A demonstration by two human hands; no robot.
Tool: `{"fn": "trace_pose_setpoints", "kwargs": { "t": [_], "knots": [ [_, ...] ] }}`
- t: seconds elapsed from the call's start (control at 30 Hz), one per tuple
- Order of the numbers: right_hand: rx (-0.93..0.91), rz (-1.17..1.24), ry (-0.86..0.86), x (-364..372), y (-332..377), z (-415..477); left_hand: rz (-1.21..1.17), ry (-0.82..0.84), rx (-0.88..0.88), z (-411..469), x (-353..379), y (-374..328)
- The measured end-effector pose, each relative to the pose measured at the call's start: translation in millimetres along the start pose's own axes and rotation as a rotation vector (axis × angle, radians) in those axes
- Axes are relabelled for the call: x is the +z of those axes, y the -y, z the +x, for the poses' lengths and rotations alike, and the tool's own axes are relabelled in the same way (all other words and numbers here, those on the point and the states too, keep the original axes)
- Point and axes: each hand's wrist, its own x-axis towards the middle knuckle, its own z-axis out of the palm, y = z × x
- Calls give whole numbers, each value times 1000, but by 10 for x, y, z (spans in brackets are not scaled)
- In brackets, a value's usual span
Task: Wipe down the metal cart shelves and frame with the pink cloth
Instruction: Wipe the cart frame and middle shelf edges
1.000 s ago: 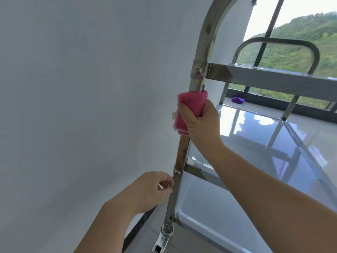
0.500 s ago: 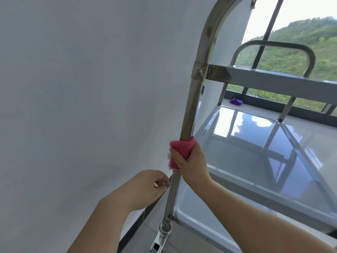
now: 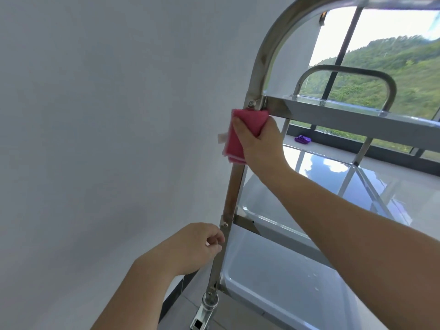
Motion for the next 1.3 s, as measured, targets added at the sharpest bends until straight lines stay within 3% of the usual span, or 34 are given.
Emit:
{"fn": "trace_pose_setpoints", "kwargs": {
  "t": [0.4, 0.6, 0.9, 1.2, 1.3],
  "knots": [
    [14, -139, -132, -607, -217, -621, -27, -7, 158, 224, 189, -375],
    [51, -197, -256, -1129, -164, -1034, -12, 67, 253, 342, 369, -677],
    [72, -321, -376, -1725, 123, -1670, -4, 47, 444, 336, 515, -1216],
    [-32, -460, -718, -2423, 574, -2151, -33, 57, 590, 362, 764, -1539],
    [-51, -527, -743, -2523, 602, -2050, -45, 57, 595, 383, 777, -1558]
  ]
}}
